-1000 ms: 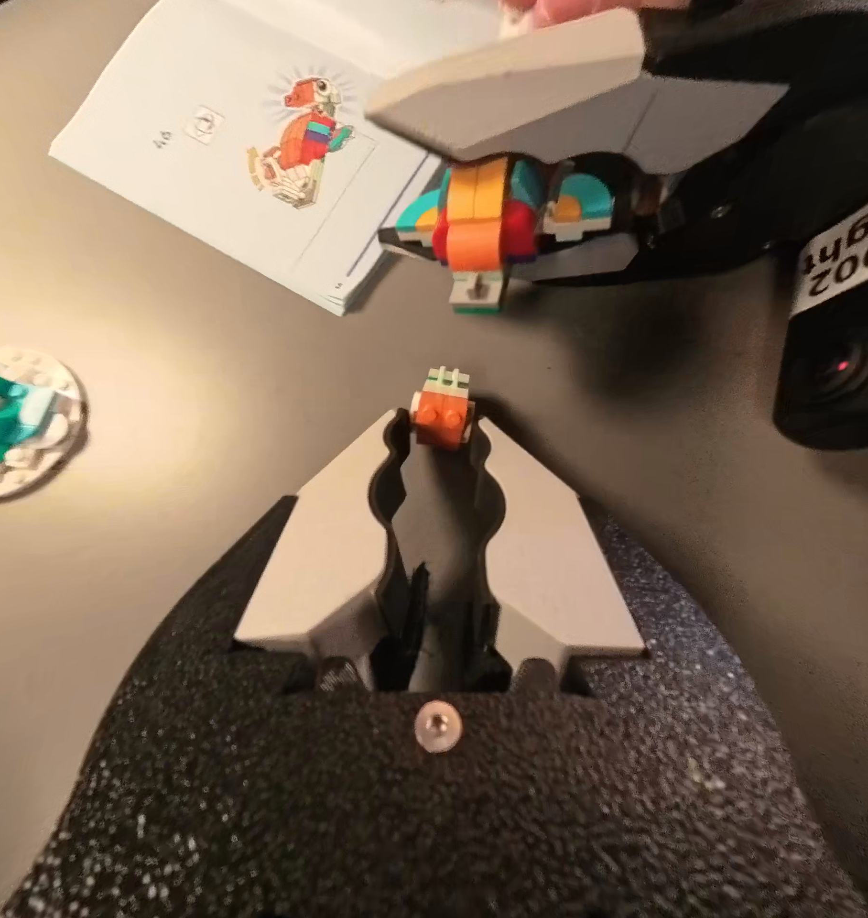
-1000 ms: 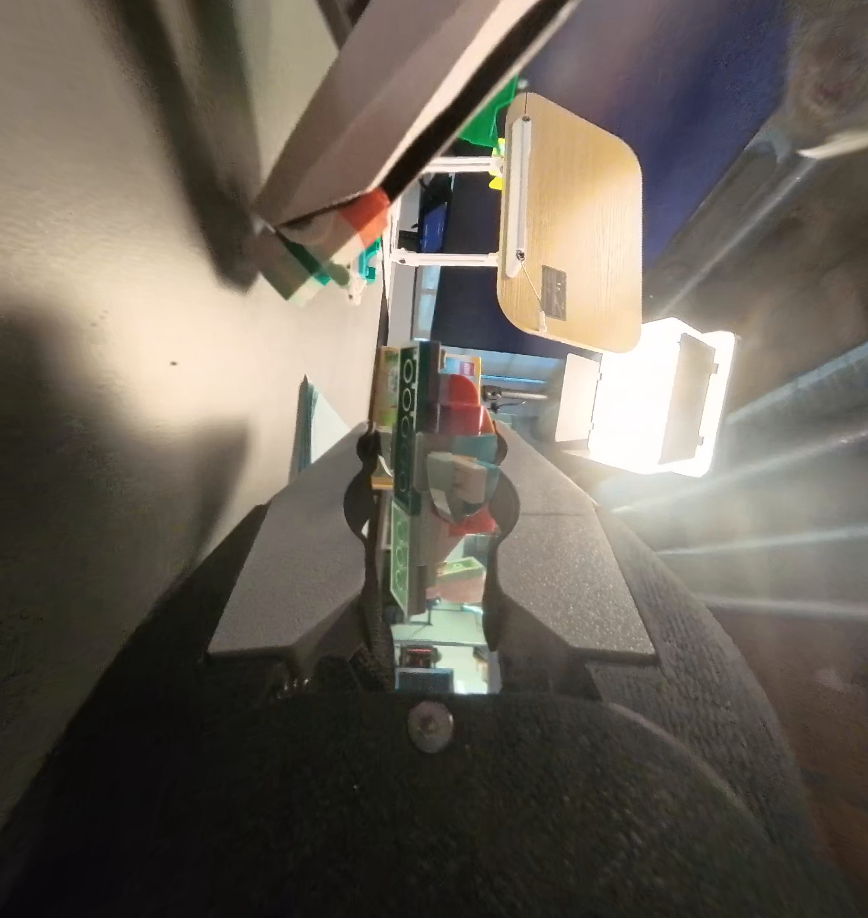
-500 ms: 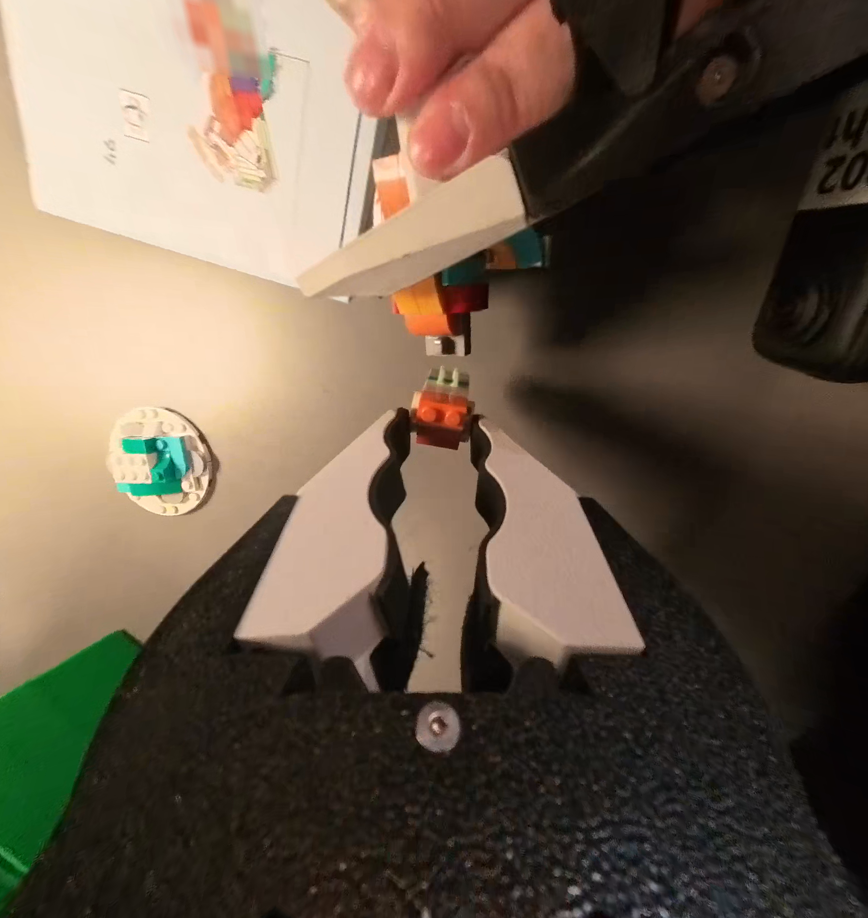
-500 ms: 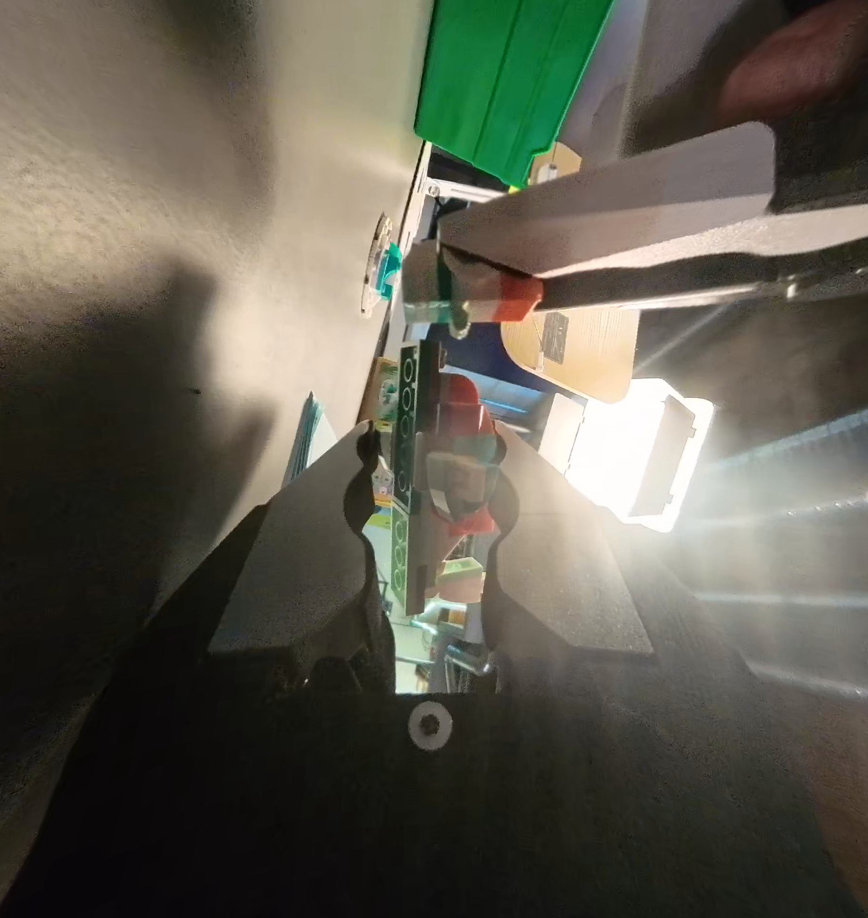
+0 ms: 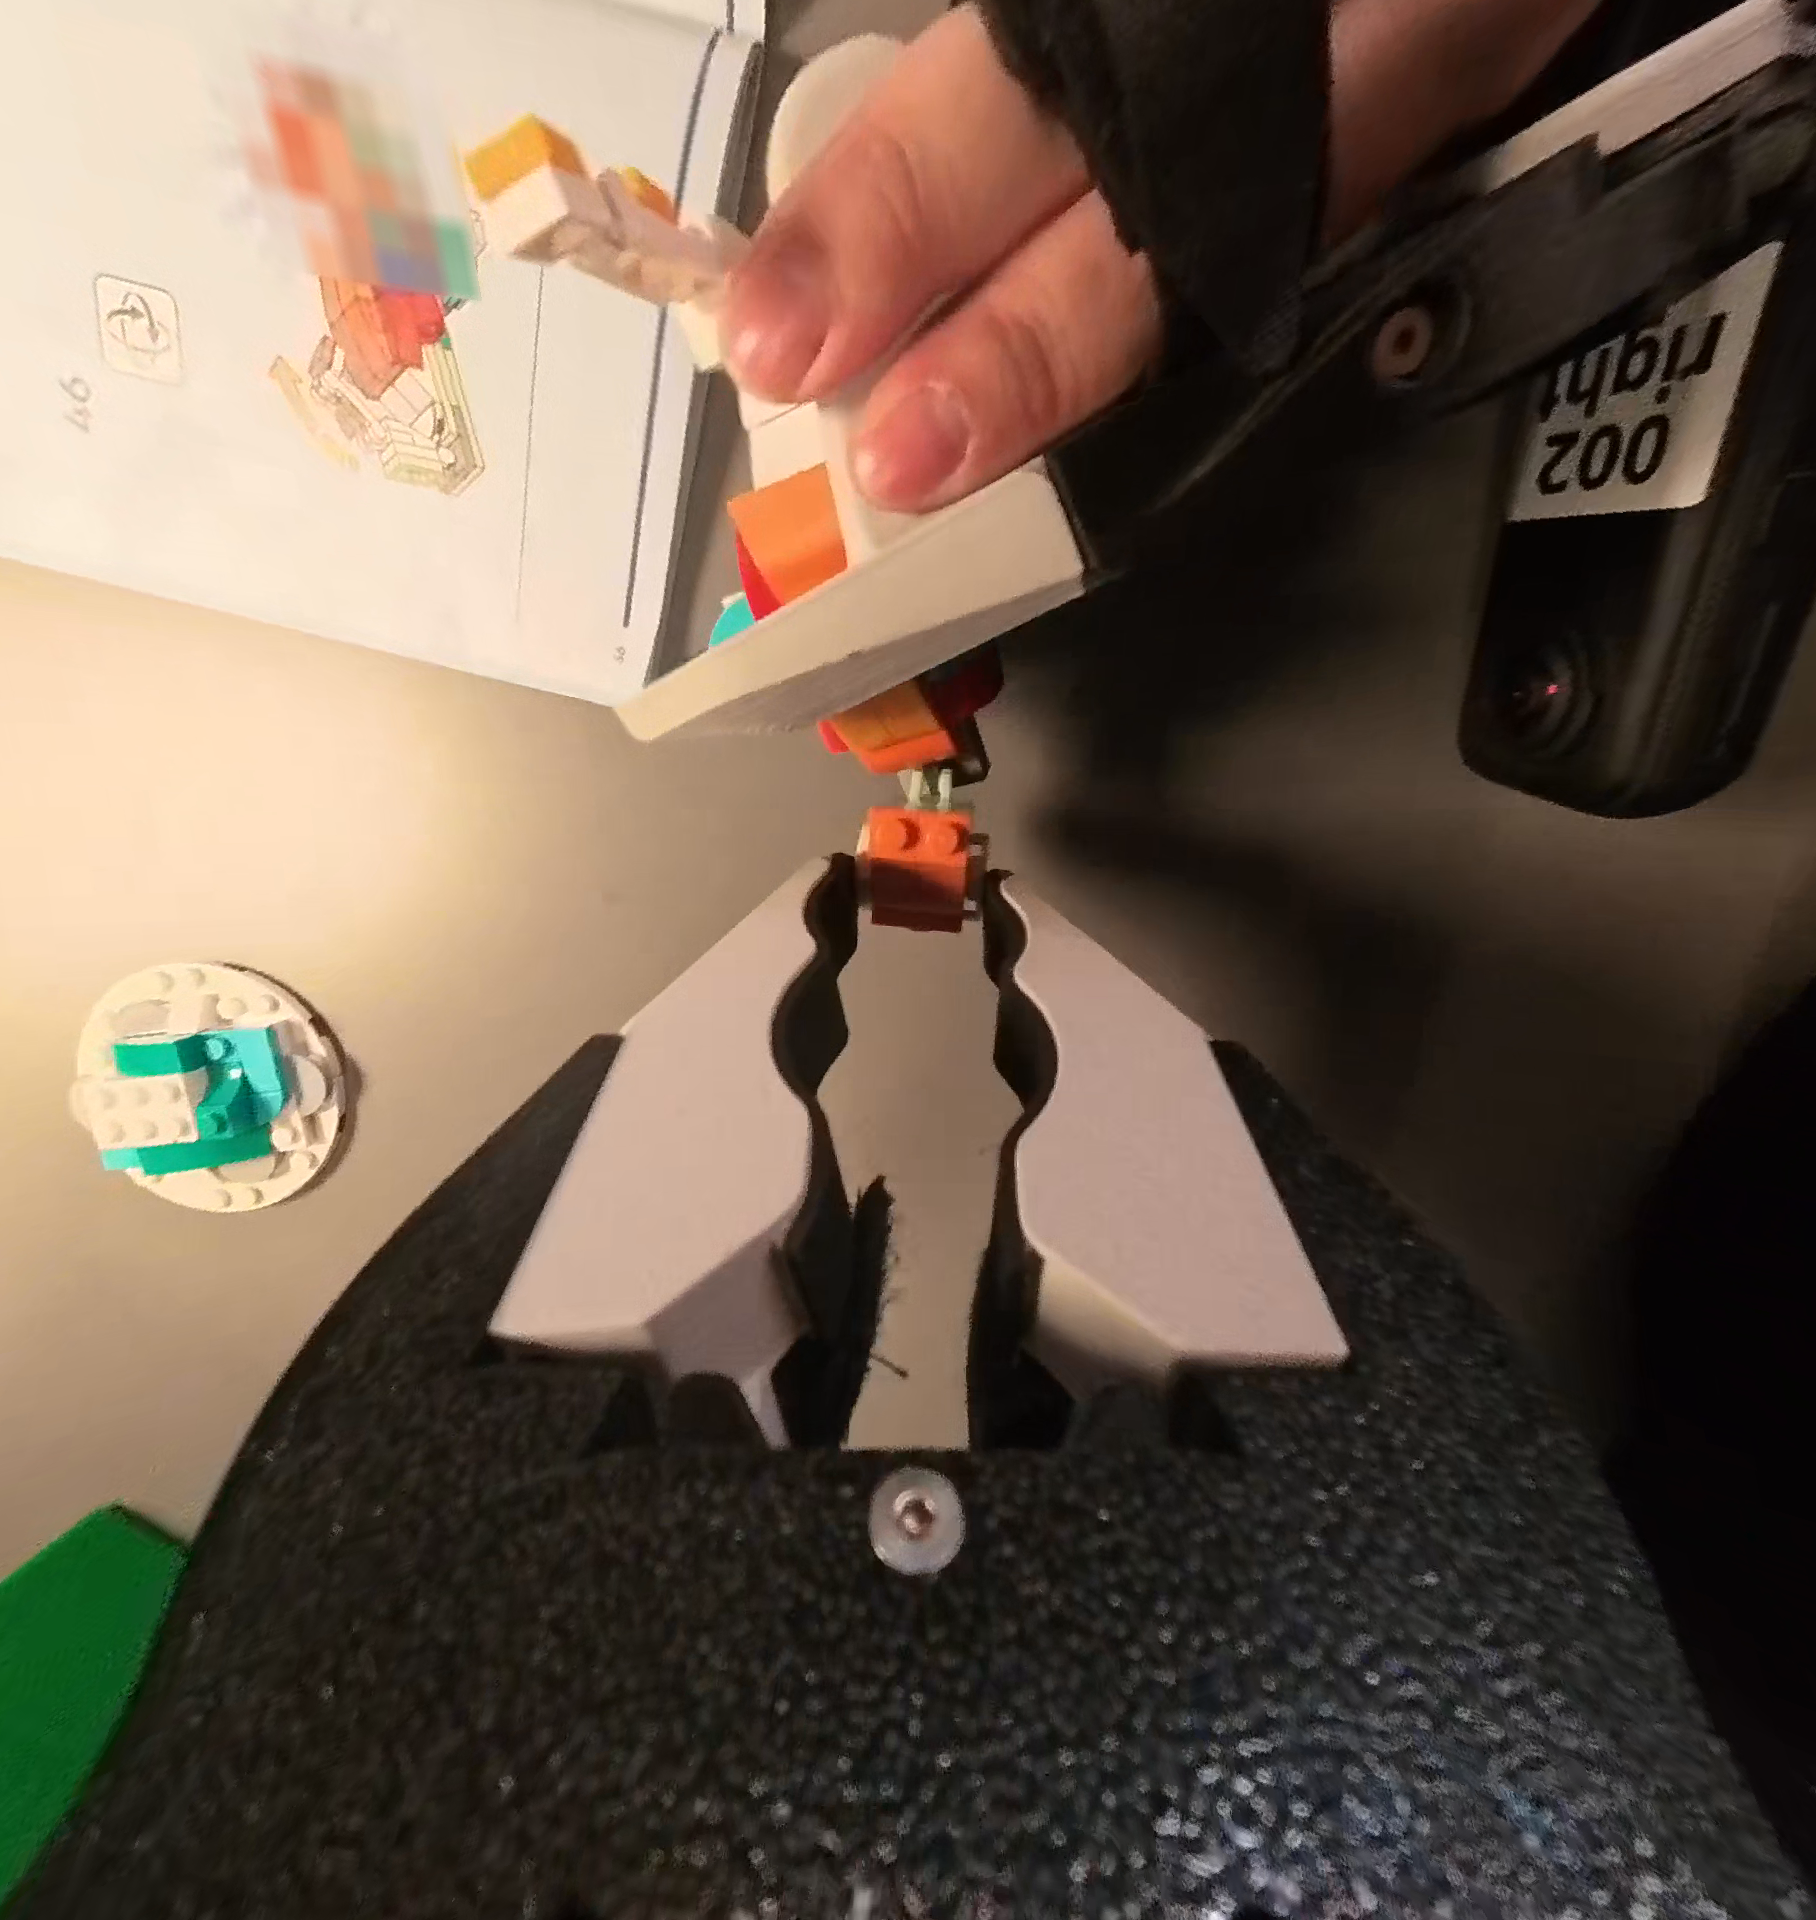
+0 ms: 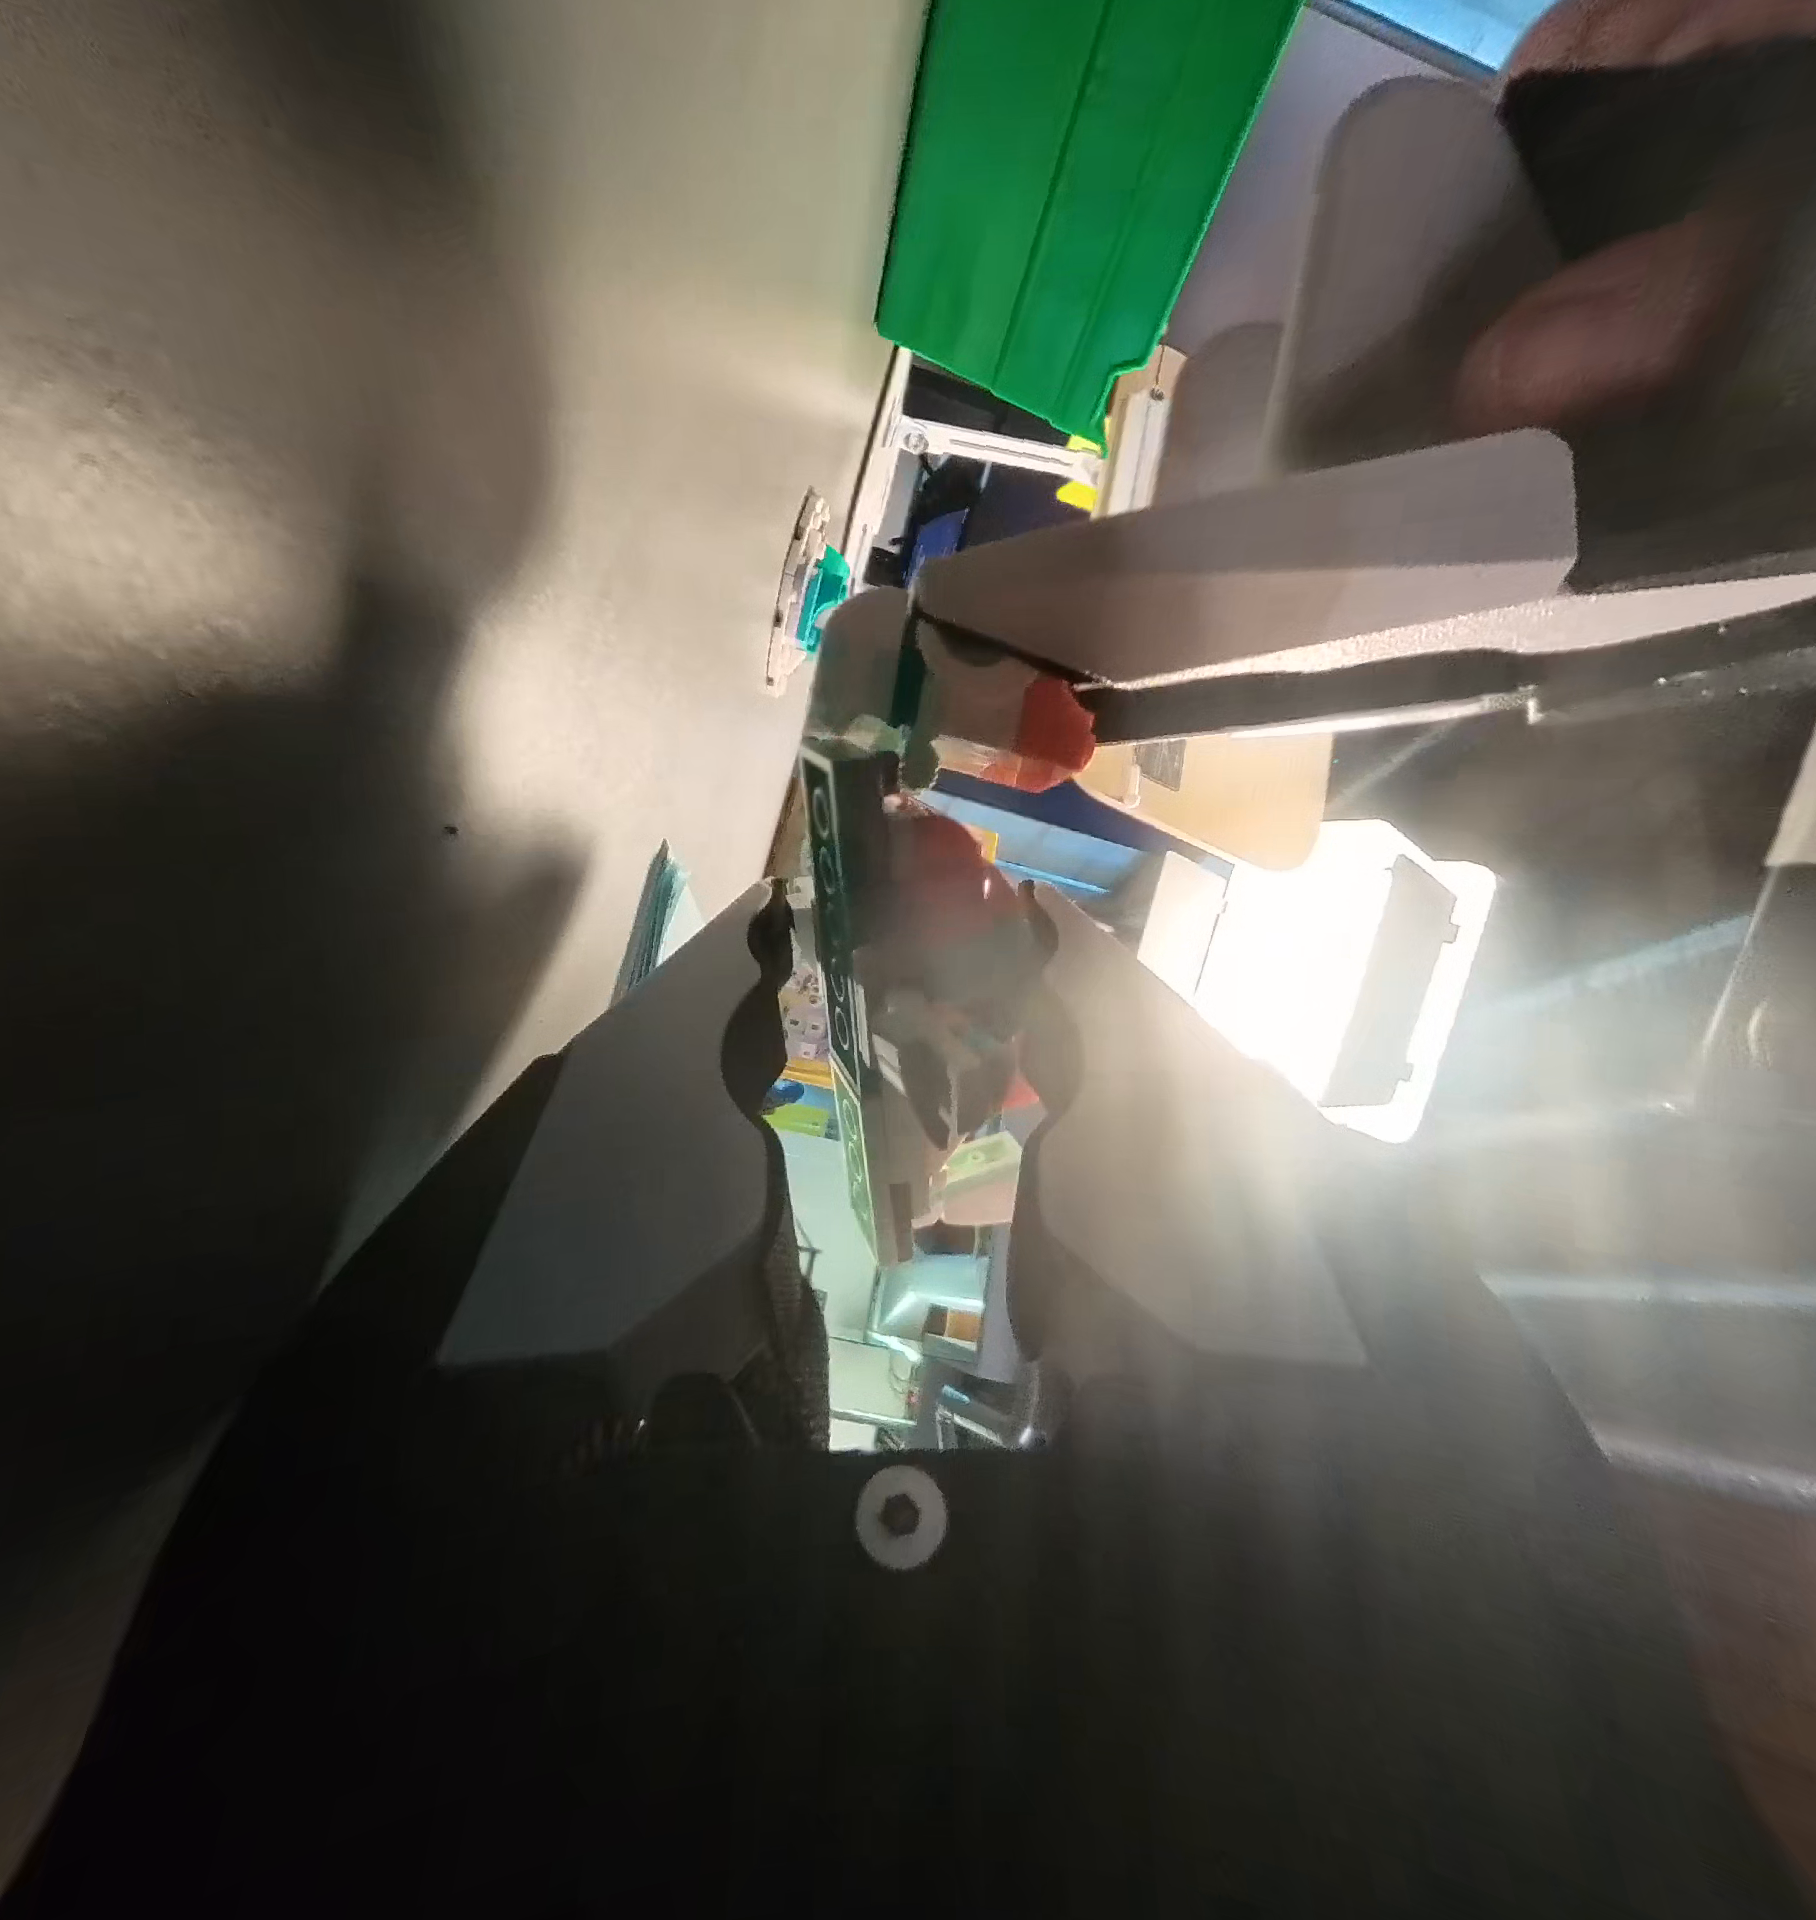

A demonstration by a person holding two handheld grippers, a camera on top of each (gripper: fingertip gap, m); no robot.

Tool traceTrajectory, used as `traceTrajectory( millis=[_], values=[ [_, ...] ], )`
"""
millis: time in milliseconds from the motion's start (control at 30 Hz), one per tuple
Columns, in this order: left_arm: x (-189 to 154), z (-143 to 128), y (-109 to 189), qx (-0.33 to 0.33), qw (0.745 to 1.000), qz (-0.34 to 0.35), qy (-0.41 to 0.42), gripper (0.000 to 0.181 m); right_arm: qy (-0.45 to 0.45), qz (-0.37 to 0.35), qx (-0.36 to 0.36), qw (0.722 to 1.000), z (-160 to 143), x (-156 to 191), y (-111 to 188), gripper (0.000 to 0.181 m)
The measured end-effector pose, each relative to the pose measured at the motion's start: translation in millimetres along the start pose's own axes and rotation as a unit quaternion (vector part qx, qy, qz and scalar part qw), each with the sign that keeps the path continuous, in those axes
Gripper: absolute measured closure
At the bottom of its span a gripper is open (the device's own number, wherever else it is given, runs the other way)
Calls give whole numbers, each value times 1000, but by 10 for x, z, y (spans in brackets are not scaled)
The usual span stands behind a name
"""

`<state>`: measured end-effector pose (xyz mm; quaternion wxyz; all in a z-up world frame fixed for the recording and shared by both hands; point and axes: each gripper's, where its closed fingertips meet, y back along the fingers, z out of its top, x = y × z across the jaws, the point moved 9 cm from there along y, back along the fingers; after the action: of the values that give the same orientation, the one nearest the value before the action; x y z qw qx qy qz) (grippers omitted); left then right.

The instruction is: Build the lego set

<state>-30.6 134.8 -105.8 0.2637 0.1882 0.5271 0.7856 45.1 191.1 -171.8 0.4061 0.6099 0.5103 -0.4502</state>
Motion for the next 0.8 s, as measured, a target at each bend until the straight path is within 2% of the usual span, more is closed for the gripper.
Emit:
traceTrajectory(
  millis=[33, 167, 267, 433, 567, 667, 800],
  values=[
    [-1, -3, -8, -8, 1000, -5, 0, 160, -1, 1, 0, 1000, 0, -1, 1, 140],
    [-3, -16, -41, -44, 999, -25, 12, 160, -10, 7, -1, 1000, -11, 4, 0, 140],
    [19, -39, -60, -49, 997, -35, 40, 160, -16, 12, -7, 1000, -21, 8, 9, 140],
    [45, -43, -74, -18, 992, -82, 93, 160, -1, 6, -24, 1000, 12, 1, 38, 141],
    [40, -30, -103, 32, 990, -101, 92, 160, -2, 11, -25, 1000, 11, 3, 41, 140],
    [36, 13, -115, 43, 986, -128, 96, 160, 4, 9, -29, 1000, 19, 4, 49, 141],
    [86, 31, -131, 67, 986, -125, 89, 160, 8, 11, -40, 999, 26, 7, 64, 142]
  ],
)
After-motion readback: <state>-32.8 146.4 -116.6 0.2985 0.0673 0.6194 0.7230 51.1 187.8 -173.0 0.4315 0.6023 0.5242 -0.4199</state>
